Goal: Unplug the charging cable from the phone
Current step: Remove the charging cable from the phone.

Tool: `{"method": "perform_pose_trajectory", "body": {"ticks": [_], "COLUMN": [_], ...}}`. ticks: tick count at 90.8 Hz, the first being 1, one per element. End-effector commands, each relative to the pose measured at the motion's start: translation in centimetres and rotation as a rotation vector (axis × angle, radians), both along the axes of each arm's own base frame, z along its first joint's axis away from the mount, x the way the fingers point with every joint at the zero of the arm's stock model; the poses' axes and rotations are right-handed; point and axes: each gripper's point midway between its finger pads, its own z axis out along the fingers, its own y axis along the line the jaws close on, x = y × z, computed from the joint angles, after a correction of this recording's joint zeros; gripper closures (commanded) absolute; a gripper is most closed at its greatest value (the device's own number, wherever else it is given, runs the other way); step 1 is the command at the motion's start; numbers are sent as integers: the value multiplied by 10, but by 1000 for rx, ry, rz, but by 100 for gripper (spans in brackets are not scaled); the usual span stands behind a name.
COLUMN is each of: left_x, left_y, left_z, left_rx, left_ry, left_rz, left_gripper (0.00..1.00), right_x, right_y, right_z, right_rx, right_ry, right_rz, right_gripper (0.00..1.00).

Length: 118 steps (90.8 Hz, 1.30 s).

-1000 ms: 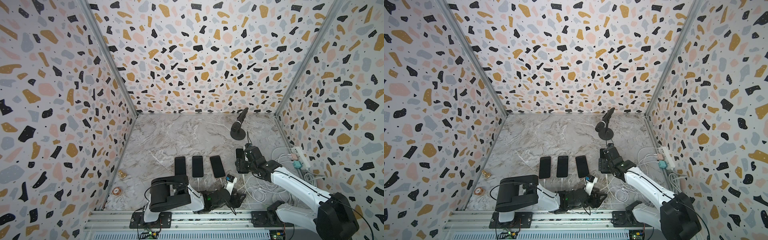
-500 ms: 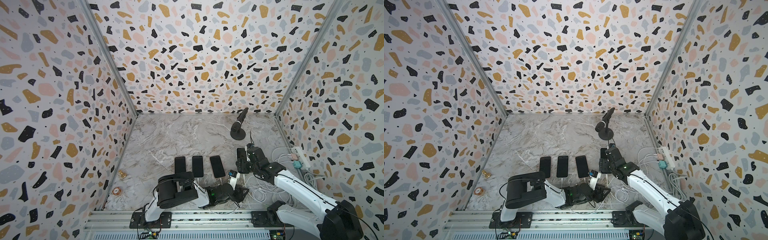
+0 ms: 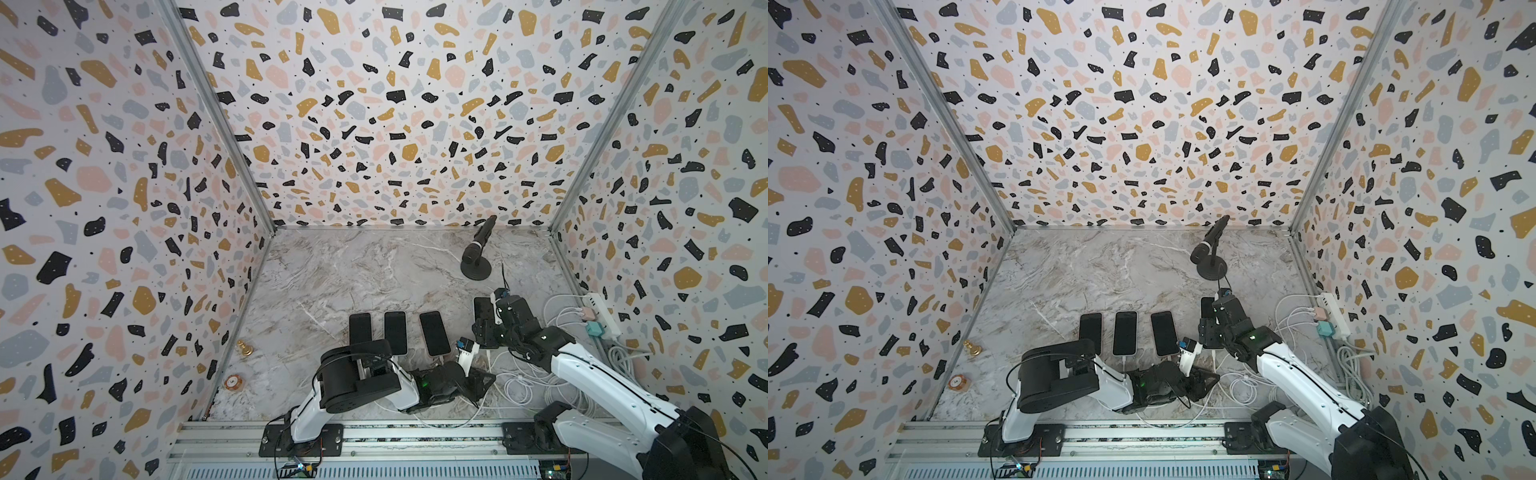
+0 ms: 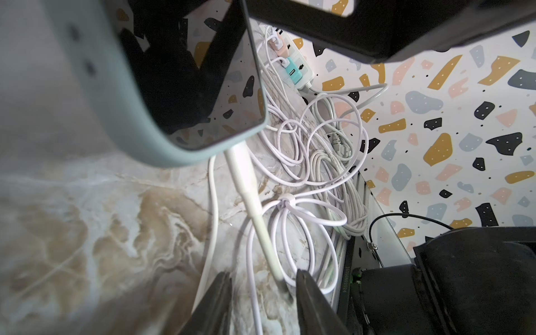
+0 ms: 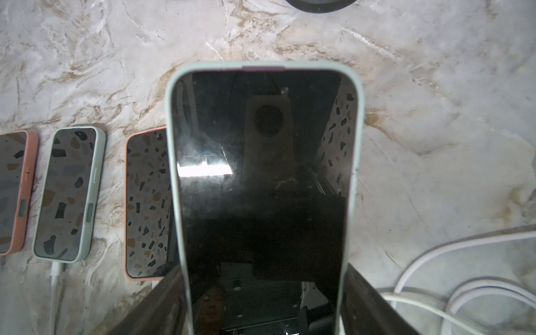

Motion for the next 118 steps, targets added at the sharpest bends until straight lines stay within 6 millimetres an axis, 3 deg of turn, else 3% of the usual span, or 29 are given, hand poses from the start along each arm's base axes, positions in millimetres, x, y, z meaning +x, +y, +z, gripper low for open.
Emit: {"method": "perform_pose_trajectory", "body": {"ticks": [1,32,38,42,66,99,118], "left_x": [2,0,0,-1,-2,-12,-10], "left_y": [-11,-11,-11,-11,-5,-4,-3], "left_z": [24,27,26,25,17,10,12], "left_rx": [-92,-101,-95,-94,-77,-63,-56], "left_ry": [-31,-33,-30,-27,-30,-39,-64], "left_rz": [-24,-34,-35,-36,-27,-31,-32], "left_gripper": [66,85,91,100,100,100,100], "right_x": [4,4,5,6,18,44,45], "right_y": [3,3,2,2,-2,-6,-7], "right_z": [13,11,11,12,19,51,55], "right_rx": [26,28,26,23,-7,33,33], "right_ry": [-51,-49,-51,-54,-73,-109,-96], "right_rz": [9,0,-3,-6,-36,-101,-106], "right_gripper": [100,100,100,100,100,100,100]}}
